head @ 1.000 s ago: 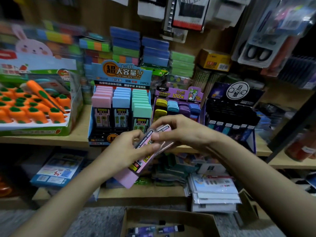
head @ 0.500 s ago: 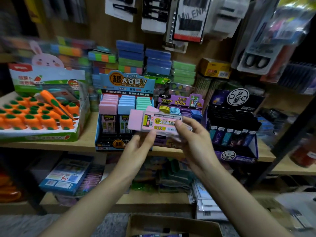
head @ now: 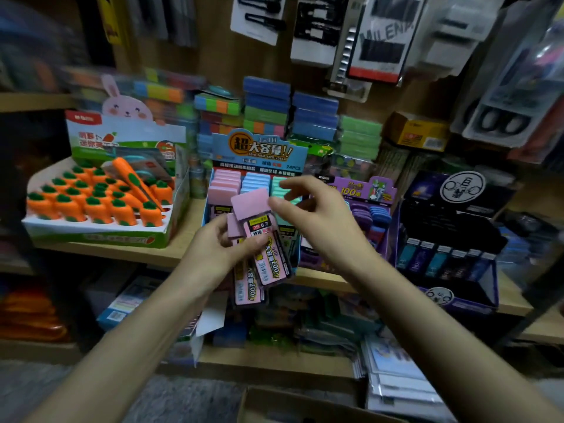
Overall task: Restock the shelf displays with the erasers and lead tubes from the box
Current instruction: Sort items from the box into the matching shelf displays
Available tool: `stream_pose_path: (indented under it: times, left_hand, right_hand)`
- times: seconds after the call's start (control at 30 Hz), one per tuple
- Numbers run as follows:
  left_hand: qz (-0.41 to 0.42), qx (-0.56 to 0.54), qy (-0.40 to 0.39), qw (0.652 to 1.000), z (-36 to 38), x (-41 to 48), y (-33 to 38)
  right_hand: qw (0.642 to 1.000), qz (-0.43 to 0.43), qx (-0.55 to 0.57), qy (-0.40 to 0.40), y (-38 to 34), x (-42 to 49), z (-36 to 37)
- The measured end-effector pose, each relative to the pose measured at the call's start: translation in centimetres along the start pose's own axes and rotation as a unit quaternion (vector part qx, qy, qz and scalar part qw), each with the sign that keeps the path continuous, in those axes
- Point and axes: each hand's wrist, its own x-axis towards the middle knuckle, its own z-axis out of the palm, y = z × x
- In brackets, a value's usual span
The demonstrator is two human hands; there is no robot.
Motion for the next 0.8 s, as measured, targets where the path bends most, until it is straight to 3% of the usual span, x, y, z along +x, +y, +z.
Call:
stream_pose_path:
  times: [0.1, 0.17, 0.3, 0.4, 0.6, 0.8]
  left_hand:
    - [0.016, -0.009, 0.01, 1.0, -1.0, 0.2, 0.1]
    - [0.025, -0.012, 0.025, 0.999, -1.7, 0.4, 0.2]
    - [0.016, -0.029, 0.102, 0.994, -4.1, 1.3, 0.2]
    - [0.012, -0.039, 0.164, 0.986, -6.5, 1.9, 0.3]
    - [0.053, -0.028, 0.218, 0.974, -10.3, 2.3, 0.9]
    - [0.051, -0.018, 0.208, 0.977, -10.8, 2.4, 0.8]
  right_hand:
    - [0.99, -0.01, -0.085, -0.112, -1.5, 2.6, 1.8]
    - [0.987, 0.007, -0.042, -0.154, -2.0, 3.8, 2.6]
    - [0.982, 0.068, 0.156, -0.084, -3.1, 5.7, 2.6]
    - [0.978, 0.051, 0.204, -0.017, -3.1, 7.1, 2.4]
    - [0.998, -0.046, -0.011, -0.042, -1.1, 7.5, 4.9]
    - [0.987, -0.107, -0.114, -0.039, 0.1, 6.9, 6.8]
